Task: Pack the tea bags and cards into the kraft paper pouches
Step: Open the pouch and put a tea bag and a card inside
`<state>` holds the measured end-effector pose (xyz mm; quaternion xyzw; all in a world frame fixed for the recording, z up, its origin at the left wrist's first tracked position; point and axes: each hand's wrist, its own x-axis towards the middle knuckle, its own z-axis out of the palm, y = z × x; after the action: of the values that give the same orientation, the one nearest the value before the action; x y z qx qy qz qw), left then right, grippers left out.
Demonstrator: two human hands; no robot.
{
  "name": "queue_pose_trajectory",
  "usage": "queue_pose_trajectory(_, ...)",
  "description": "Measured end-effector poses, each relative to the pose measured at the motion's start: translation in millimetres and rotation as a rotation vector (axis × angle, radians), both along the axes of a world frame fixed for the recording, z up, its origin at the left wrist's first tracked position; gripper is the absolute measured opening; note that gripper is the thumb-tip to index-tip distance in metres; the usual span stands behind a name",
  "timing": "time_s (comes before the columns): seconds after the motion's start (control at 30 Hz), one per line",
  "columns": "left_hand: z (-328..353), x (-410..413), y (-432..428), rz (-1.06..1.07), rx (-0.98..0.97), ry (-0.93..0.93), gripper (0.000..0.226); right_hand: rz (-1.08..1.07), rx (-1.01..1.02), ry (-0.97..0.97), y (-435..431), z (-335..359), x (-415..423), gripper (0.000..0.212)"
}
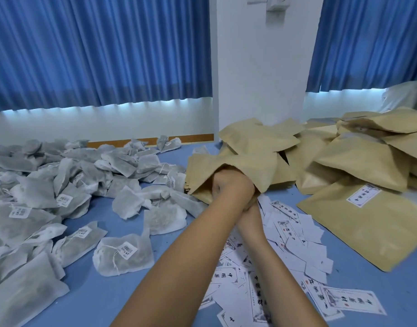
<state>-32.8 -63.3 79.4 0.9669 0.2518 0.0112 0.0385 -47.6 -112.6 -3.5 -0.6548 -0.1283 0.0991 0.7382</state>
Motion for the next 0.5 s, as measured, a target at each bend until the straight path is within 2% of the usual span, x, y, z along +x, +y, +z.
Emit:
queue_pose_trajectory(0.07,4.7,1.5,7.5,-0.004,-0.108,-0.024,0.042,0.024,-0.009,0.009,-0.4,2.4,-7.7,0.025)
queue_pose_trajectory(0.1,6.0,-0.7,11.0,-0.003,-0.108,0.039,0.042,0.036,0.026,-0.005,-0.8,2.2,-11.6,0.037)
queue_pose_trajectory(0.17,-2.3,-3.3,19.7,0.015,-0.039,0.116,0.046,0.103,0.132,-0.025,0.1,0.4,-20.7,0.052)
queue_pose_trajectory(0.23,-11.9,-7.9,34.9,0.025,0.029,0.165,0.053,0.176,0.194,-0.041,2.1,0.4,-27.0,0.047)
queue_pose_trajectory(0.33,-5.3,-17.1,43.3,-0.169,0.138,0.083,0.051,0.149,0.133,0.007,2.5,6.7,-23.8,0.036)
queue_pose_trajectory(0.43,-4.7,-27.5,26.0,-0.417,0.108,-0.040,0.037,0.037,0.132,0.121,-6.4,8.6,-11.2,0.025)
queue_pose_trajectory(0.5,-13.4,-45.7,20.0,-0.585,0.183,-0.344,0.026,-0.042,0.210,0.185,-12.7,8.4,-0.8,0.024)
